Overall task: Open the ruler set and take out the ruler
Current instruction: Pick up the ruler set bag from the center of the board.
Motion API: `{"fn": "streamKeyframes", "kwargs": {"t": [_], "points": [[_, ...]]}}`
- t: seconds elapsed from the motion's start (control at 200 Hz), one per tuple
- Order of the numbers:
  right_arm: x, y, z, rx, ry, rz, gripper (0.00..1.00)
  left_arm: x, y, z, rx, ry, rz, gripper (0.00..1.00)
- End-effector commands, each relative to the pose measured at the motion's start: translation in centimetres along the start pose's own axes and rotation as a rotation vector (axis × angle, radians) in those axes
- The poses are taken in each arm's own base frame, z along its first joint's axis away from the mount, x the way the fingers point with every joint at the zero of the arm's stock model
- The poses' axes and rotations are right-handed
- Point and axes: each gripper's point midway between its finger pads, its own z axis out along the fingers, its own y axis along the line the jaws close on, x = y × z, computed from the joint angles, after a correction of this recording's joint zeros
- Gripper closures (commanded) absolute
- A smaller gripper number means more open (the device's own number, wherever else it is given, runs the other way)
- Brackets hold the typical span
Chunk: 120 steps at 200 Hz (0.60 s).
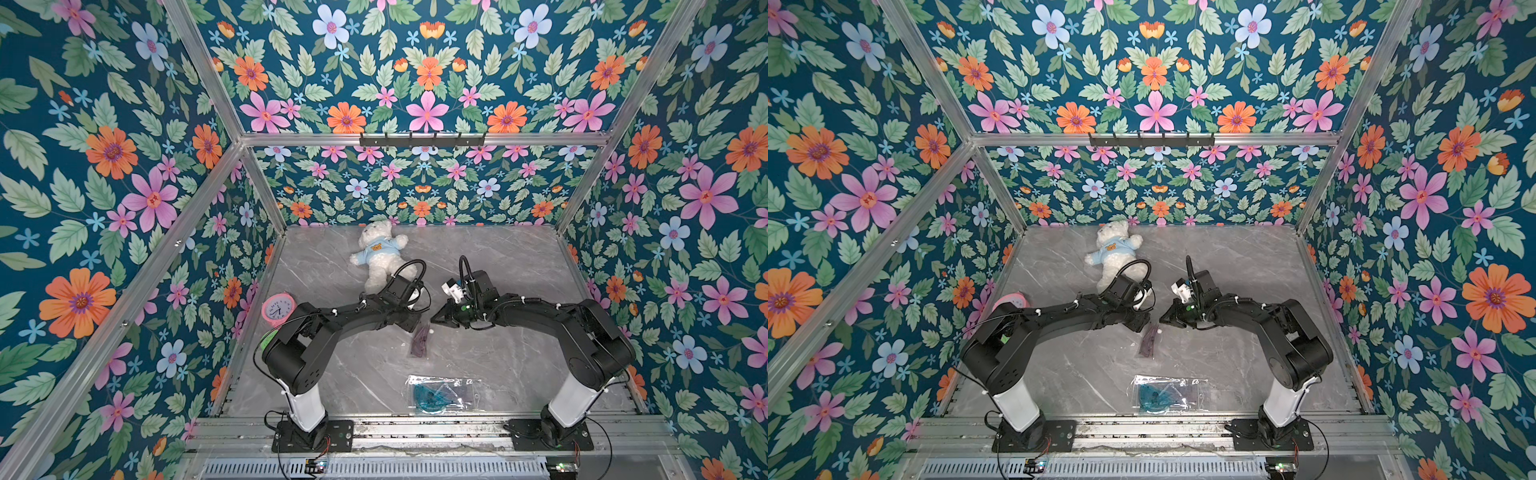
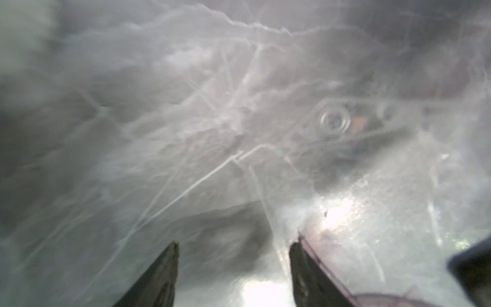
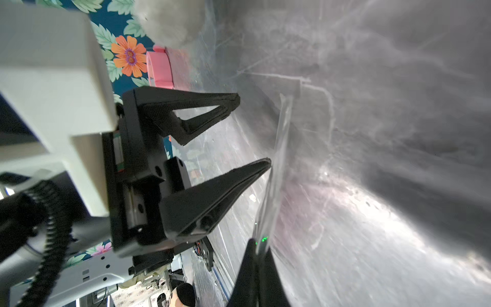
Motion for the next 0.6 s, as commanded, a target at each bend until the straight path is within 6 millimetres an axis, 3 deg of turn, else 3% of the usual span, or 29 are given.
{"fn": "streamKeyframes", "kwargs": {"t": [0.0,0.12,0.135,0.175,0.315,0.595], "points": [[-0.8,0.7,-1.0,0.044,-0.030,0.021,0.97,-2.3,2.5,-2.1,-0.144,-0.112,-0.011,0.24],[-2.3,1.2,-2.3,0.097,-0.073,0.037,0.97,-4.0,3.2,-4.8,-0.185,-0.205,0.005,0.21],[-2.7,2.2,-3.1,0.091,-0.098,0.019,0.97,-4.3,3.2,-5.1,-0.185,-0.219,0.006,0.21],[-3.2,2.6,-3.8,0.114,-0.119,0.016,0.97,-4.9,3.2,-5.9,-0.188,-0.250,0.011,0.20],[-5.0,3.5,-5.6,0.205,-0.193,0.007,0.99,-7.2,2.4,-8.5,-0.199,-0.360,0.047,0.19],[-7.9,4.6,-8.3,0.368,-0.367,-0.001,1.00,-10.0,0.1,-9.7,-0.301,-0.455,0.133,0.17]]}}
